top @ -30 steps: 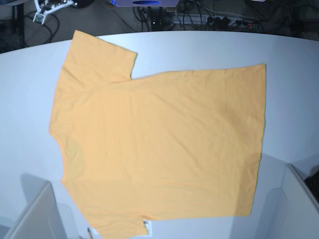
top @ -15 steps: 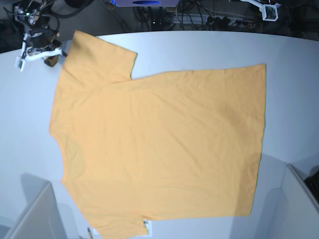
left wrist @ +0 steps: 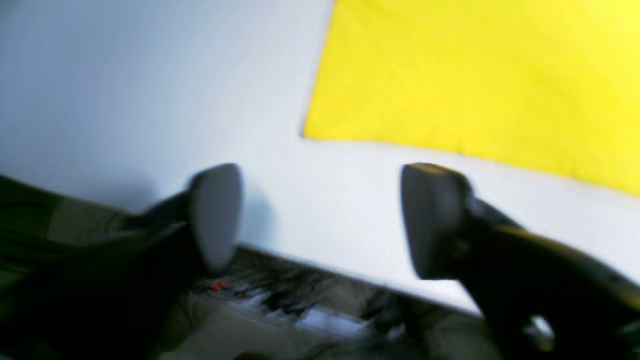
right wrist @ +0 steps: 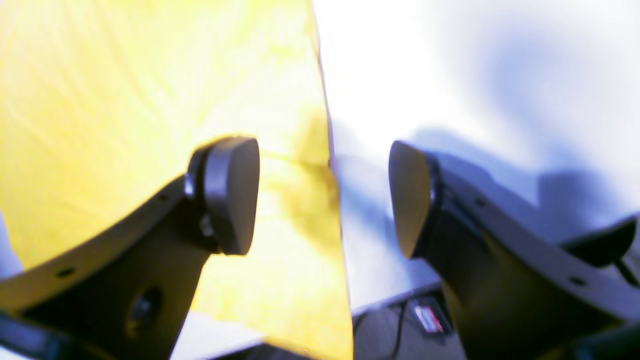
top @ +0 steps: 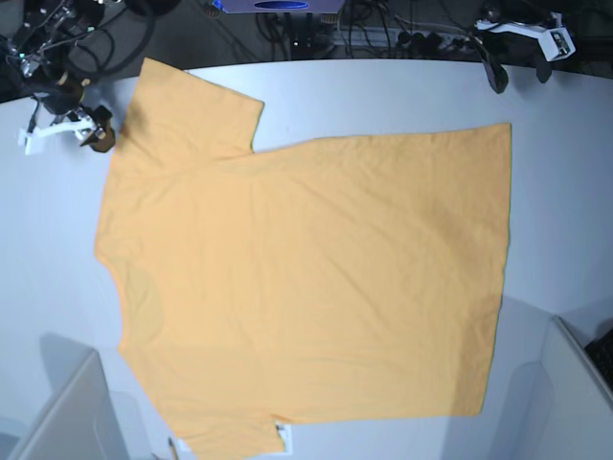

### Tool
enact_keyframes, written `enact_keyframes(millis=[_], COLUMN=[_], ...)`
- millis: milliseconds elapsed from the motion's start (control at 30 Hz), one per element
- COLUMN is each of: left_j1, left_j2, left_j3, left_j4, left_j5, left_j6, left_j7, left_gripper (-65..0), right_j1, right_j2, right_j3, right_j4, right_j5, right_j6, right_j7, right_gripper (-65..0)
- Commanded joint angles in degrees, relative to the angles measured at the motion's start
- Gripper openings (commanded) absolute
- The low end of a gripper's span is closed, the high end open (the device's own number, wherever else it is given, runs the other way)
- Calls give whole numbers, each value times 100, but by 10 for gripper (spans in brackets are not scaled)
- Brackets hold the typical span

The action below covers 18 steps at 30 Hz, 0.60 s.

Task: Fold the T-shirt properly
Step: 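Move both grippers to the shoulder corners of the orange shirt and grasp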

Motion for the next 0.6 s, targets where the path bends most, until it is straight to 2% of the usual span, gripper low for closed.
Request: enact_keyframes(millis=[0, 67, 167, 333, 500, 567], left_j1=[68, 68, 59, -187, -644, -855], left_j2=[-70, -229, -413, -440, -413, -404], left_j3=[-22, -4, -4, -13, -215, -452], left_j4=[1, -95, -219, -544, -843, -913], left_j5=[-212, -687, -1127, -1549, -2155, -2331], left_j6=[-198, -374, -374, -374, -392, -400], left_j7=[-100, -100, -100, -83, 823, 1236], left_gripper=[-150, -174, -186, -186, -179, -176], right_j1=[8, 8, -36, -221, -230, -230], right_j2=[27, 36, -17, -17, -17, -17], right_j3=[-96, -263, -501, -1046, -1063, -1063], right_j4=[-118, -461, -584, -584, -602, -611], right_j5=[90, 90, 90, 99, 99, 90], right_j6=[32, 32, 32, 32, 32, 32], right_j7=[-11, -2, -2, -2, -2, -2], right_gripper=[-269, -269, -269, -269, -282, -362])
